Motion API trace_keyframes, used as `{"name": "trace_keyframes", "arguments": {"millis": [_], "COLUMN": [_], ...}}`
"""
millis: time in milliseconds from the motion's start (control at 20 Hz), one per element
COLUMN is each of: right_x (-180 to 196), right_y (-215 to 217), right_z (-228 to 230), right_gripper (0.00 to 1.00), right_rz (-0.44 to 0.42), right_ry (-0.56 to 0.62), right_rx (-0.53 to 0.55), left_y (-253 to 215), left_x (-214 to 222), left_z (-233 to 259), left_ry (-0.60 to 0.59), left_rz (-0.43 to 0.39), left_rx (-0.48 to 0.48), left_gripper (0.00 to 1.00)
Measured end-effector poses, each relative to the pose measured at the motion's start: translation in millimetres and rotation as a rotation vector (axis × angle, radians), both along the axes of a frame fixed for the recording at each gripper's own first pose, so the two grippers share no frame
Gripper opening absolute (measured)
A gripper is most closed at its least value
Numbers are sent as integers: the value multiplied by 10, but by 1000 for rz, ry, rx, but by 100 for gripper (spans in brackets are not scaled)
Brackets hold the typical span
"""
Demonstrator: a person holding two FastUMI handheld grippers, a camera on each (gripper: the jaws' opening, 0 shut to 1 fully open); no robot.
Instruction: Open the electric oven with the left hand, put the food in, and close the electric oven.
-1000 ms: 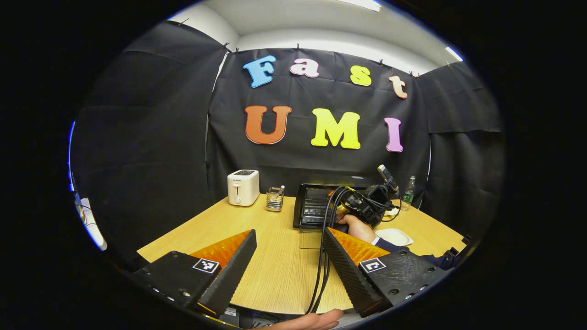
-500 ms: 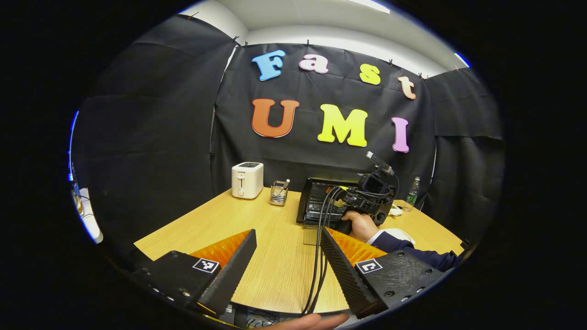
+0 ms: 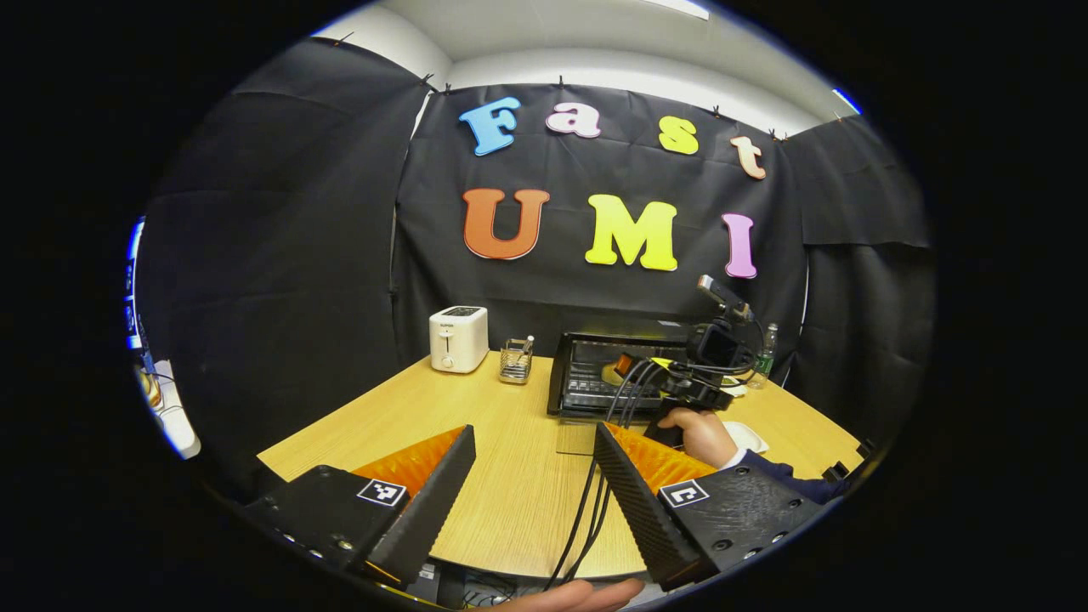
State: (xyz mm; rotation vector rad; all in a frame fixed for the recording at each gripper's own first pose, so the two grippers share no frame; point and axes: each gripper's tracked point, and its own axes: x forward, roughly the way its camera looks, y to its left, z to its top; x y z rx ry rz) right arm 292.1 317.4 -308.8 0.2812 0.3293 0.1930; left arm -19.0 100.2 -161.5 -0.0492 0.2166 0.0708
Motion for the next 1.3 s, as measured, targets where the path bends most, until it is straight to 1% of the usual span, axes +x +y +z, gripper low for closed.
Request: {"name": "trace_keyframes", "arguments": {"millis": [300, 500, 650, 750, 850, 1000, 1050, 1150, 1250, 1300], "right_x": [-738, -1105, -1340, -1490, -1634, -1805, -1871, -2036, -2227, -2311], "right_y": [-342, -719, -944, -1090, -1265, -1495, -1596, -1760, -1806, -1853], "right_z": [346, 704, 994, 1182, 1425, 1689, 1747, 1964, 2076, 2096], "right_gripper": [96, 96, 96, 96, 96, 96, 96, 96, 96, 96], "right_rz": [49, 45, 64, 76, 65, 48, 38, 35, 75, 91], "right_ry": [-63, -116, -161, -191, -241, -283, -293, -358, -400, -398], "right_rx": [33, 9, -16, -38, -66, -121, -148, -190, -181, -180], "left_y": [-290, -403, -510, -580, -697, -962, -1041, -1175, -1326, -1395], "left_x": [65, 171, 285, 385, 497, 647, 681, 790, 854, 870], "left_z": [-32, -189, -317, -440, -630, -916, -997, -1179, -1372, -1448], "left_ry": [-5, 46, 93, 134, 196, 283, 301, 347, 411, 443], "left_rz": [-36, -42, -52, -58, -63, -103, -118, -141, -172, -191], "left_rx": [30, 23, 17, 9, -23, -45, -41, -25, 6, 17], "left_gripper": [93, 92, 93, 92, 93, 93, 93, 93, 93, 93]}}
